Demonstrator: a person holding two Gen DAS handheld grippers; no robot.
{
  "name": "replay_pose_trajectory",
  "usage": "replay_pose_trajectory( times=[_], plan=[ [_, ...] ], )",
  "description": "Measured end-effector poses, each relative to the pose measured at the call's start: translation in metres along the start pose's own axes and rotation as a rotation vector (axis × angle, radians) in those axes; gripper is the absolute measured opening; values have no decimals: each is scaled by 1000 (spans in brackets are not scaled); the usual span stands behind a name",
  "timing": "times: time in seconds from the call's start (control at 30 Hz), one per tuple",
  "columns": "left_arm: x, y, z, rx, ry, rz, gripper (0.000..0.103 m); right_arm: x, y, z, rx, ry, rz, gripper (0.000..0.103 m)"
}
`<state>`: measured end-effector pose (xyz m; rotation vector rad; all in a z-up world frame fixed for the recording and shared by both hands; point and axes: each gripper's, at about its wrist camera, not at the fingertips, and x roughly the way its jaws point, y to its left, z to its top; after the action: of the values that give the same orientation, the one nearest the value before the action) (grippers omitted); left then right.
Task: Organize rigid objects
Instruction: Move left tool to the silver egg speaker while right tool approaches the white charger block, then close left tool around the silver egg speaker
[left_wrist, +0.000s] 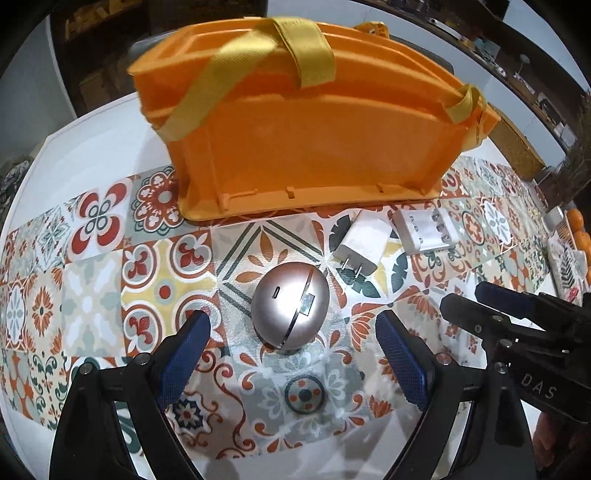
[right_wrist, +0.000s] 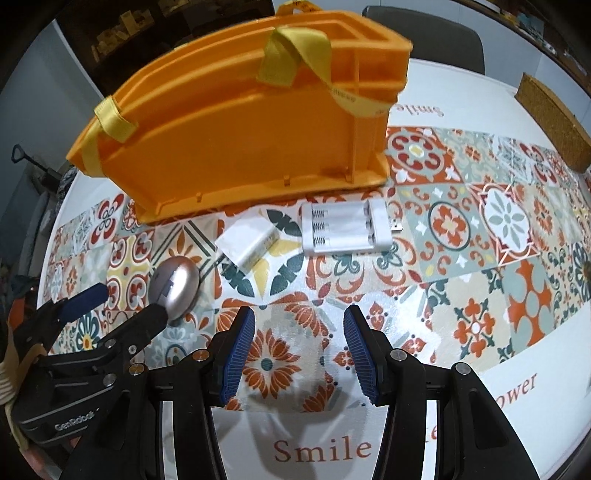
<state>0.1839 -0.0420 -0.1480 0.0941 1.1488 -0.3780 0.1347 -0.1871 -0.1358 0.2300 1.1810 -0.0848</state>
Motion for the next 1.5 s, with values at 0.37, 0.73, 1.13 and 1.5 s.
replay_pose_trajectory(
  times=[0.37,0.73,1.13,1.5],
  plan=[
    [36,4,3,3,39,32,91,21,-6,-2,27,53,-7,51],
    [58,-8,9,34,49,58,85,32,-12,2,41,76,-17,51],
    [60,-18,14,21,5,67,54,43,-11,3,39,91,-17,51],
    [42,-5,7,-31,24,18,54,48,-3,7,19,87,1,51]
  ],
)
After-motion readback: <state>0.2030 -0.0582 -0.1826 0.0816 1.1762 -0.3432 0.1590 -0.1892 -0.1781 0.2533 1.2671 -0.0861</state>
